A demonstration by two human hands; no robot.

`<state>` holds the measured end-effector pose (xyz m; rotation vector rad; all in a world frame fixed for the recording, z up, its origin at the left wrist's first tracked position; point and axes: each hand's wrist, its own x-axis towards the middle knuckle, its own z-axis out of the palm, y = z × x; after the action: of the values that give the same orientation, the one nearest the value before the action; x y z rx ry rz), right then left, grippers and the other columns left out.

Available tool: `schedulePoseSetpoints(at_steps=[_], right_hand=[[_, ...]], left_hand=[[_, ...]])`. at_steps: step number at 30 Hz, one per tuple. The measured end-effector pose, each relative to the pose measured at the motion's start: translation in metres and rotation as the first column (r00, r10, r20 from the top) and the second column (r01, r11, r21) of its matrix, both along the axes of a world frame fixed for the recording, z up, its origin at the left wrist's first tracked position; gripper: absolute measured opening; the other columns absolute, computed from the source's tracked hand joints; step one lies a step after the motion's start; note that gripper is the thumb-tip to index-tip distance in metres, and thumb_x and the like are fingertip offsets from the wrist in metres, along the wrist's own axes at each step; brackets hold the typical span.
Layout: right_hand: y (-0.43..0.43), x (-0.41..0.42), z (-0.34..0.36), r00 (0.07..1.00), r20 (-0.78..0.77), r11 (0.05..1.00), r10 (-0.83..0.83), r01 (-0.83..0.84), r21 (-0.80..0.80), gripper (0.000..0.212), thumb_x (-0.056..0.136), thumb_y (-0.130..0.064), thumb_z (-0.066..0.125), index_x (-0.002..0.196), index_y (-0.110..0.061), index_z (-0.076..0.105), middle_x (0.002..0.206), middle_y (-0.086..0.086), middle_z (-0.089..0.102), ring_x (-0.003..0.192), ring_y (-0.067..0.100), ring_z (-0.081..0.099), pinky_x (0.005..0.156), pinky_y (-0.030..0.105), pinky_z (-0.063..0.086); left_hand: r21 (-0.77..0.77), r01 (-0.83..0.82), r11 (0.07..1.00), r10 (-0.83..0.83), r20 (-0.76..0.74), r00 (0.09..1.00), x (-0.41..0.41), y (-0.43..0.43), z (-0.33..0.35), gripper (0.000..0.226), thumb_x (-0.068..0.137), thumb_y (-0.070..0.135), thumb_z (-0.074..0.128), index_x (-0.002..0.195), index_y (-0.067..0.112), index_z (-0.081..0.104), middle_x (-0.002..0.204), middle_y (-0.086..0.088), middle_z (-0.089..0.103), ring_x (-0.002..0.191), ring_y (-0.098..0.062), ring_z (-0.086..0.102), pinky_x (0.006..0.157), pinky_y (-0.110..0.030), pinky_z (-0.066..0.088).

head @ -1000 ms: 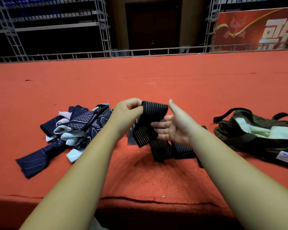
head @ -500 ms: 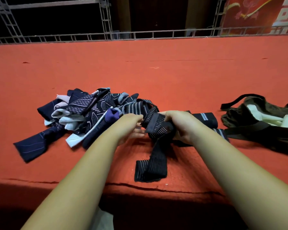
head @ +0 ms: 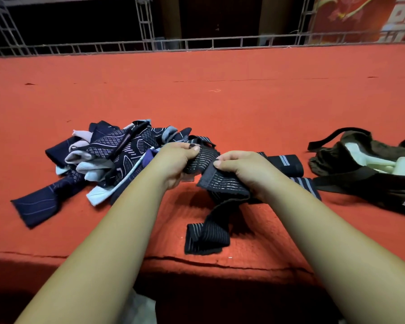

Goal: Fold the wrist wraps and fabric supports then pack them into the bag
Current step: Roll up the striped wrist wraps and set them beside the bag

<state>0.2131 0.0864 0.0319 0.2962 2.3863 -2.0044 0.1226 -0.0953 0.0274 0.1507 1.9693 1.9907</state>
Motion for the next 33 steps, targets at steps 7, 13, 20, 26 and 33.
schedulePoseSetpoints(at_steps=[7,13,20,26,33], right_hand=[[0.014,-0.015,-0.002,0.990,-0.053,0.991,-0.133,0.133,0.011,0.014,0.100,-0.030,0.072,0.094,-0.018,0.075,0.083,0.001,0.079,0.072,0.020,0.070,0.070,0.035,0.054],[0.018,-0.025,0.003,0.956,-0.163,0.970,-0.244,0.244,-0.018,0.013,0.104,-0.032,0.067,0.103,-0.019,0.070,0.101,0.007,0.080,0.080,0.019,0.069,0.073,0.038,0.055],[0.017,-0.022,0.020,0.926,-0.282,0.967,-0.250,0.221,-0.129,0.009,0.106,-0.028,0.065,0.112,-0.022,0.068,0.098,0.008,0.079,0.073,0.018,0.072,0.063,0.034,0.054],[0.010,-0.007,0.049,0.903,-0.349,0.966,-0.251,0.214,-0.143,0.023,0.101,-0.043,0.072,0.107,-0.021,0.072,0.090,0.000,0.081,0.071,0.011,0.073,0.058,0.027,0.053],[-0.008,0.018,0.058,0.970,-0.241,0.972,0.017,-0.072,-0.222,0.016,0.106,-0.022,0.064,0.110,-0.013,0.077,0.099,0.006,0.080,0.080,0.019,0.074,0.068,0.031,0.060]], left_hand=[[0.414,-0.333,0.847,0.295,0.153,0.943,-0.055,0.026,0.047,0.016,0.107,-0.001,0.055,0.121,-0.008,0.054,0.122,-0.027,0.062,0.095,-0.037,0.069,0.062,-0.041,0.065],[0.226,-0.184,0.957,0.185,0.016,0.983,-0.060,0.036,0.060,0.057,0.110,0.030,0.056,0.161,0.009,0.040,0.165,-0.020,0.040,0.143,-0.035,0.053,0.119,-0.050,0.044],[-0.039,0.159,0.986,-0.163,-0.115,0.980,-0.005,0.033,0.053,0.026,0.102,0.031,0.071,0.118,0.009,0.070,0.105,-0.008,0.076,0.076,-0.017,0.075,0.064,-0.029,0.059],[0.056,0.141,0.988,-0.119,-0.289,0.950,0.018,0.025,0.085,0.016,0.101,0.012,0.070,0.117,0.010,0.075,0.100,-0.006,0.079,0.080,-0.017,0.073,0.068,-0.030,0.059],[0.099,-0.001,0.995,0.039,-0.390,0.920,0.031,0.018,0.132,0.018,0.102,0.011,0.068,0.118,0.007,0.073,0.101,-0.004,0.077,0.083,-0.015,0.075,0.065,-0.031,0.059]])
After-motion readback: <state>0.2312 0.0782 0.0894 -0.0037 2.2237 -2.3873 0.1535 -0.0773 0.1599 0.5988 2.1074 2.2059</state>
